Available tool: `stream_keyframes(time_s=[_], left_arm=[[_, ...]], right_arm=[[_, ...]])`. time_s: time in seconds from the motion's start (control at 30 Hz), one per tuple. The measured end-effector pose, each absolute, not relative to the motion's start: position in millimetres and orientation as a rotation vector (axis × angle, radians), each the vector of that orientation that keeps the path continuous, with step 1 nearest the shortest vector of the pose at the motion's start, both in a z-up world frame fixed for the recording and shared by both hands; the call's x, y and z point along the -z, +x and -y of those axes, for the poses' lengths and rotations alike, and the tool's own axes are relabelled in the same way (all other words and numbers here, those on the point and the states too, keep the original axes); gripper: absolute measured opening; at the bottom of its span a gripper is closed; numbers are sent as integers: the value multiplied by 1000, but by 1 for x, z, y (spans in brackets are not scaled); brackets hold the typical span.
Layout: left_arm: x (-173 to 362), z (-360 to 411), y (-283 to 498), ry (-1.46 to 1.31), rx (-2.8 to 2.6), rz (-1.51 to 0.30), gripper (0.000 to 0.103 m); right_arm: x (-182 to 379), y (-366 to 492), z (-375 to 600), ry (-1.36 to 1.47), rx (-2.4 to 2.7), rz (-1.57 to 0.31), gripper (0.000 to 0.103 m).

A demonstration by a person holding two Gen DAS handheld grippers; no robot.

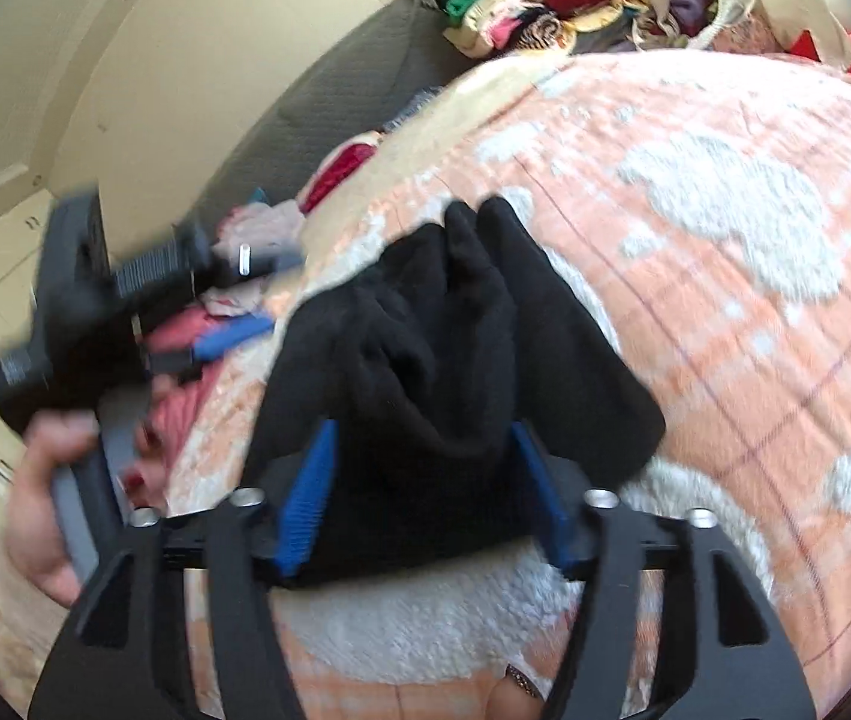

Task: Fold small clothes
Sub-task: 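Fold the gripped side over the sweatshirt with the right tool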

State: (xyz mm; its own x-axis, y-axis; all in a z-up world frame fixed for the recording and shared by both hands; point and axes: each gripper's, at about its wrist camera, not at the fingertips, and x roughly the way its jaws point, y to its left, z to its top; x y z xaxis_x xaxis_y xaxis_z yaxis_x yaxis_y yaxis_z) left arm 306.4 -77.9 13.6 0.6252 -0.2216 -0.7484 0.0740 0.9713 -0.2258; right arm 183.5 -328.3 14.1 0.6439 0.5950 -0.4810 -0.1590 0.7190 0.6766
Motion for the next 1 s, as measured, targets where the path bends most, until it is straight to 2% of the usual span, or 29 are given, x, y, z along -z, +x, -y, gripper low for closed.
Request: stream_keyframes(time_s=[0.07,0.27,0.33,0.37,0.4,0.43,0.5,0.77,1.0], left_arm=[[-7,63,301,-162,123,-890,63],[14,44,289,-163,111,-934,63],[18,44,286,-157,115,-940,70],[19,45,285,-155,119,-940,71],[19,46,283,-153,125,-941,71],[20,47,283,-147,129,-941,71],[20,49,281,-135,135,-942,71],[20,57,275,-132,168,-945,72],[21,65,270,-137,195,-951,75]], right_arm=[[-15,195,328,636,-482,-789,77],[-12,231,319,632,-520,-854,77],[-13,238,316,617,-527,-860,72],[-13,241,315,602,-534,-865,61],[-12,243,315,591,-534,-870,42],[-11,246,315,584,-531,-875,33],[-11,246,315,561,-535,-865,25],[-28,235,317,387,-532,-788,21],[-18,241,323,355,-457,-803,21]])
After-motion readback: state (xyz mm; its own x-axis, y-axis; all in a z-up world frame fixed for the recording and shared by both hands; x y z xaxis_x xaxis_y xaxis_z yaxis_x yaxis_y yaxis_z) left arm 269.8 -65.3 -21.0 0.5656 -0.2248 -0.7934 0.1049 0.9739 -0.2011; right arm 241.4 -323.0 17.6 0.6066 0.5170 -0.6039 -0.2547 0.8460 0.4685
